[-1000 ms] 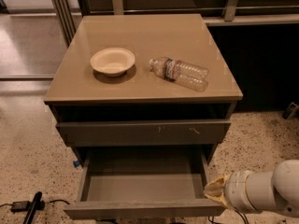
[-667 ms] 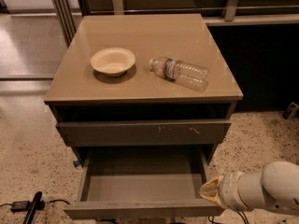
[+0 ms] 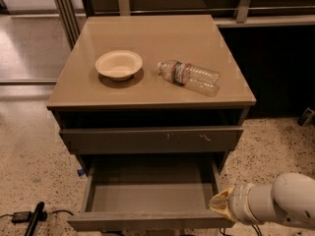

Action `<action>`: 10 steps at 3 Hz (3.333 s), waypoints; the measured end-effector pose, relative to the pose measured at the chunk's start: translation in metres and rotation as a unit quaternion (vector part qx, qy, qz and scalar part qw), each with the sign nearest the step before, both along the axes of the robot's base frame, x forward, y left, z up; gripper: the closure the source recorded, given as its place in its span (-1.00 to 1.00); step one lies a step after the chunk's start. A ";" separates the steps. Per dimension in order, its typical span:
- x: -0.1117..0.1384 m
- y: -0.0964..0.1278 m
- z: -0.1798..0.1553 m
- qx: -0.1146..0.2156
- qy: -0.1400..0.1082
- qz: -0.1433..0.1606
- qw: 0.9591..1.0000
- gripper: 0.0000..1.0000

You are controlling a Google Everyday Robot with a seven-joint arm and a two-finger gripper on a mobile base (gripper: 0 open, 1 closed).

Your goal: Close middle drawer

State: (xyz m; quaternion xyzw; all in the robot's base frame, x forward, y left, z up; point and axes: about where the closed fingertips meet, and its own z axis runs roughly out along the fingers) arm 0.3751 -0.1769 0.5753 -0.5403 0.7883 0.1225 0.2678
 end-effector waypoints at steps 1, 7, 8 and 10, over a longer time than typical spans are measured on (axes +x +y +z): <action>-0.010 0.010 -0.041 0.001 0.029 -0.004 1.000 1.00; -0.035 0.049 -0.158 0.035 0.077 -0.001 0.996 -0.46; -0.035 0.049 -0.158 0.035 0.077 -0.001 0.996 -0.92; 0.017 0.048 -0.176 0.008 0.048 -0.005 0.999 -1.00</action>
Offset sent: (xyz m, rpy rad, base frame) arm -0.0398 0.0323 -0.1434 0.0224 0.1823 -0.0207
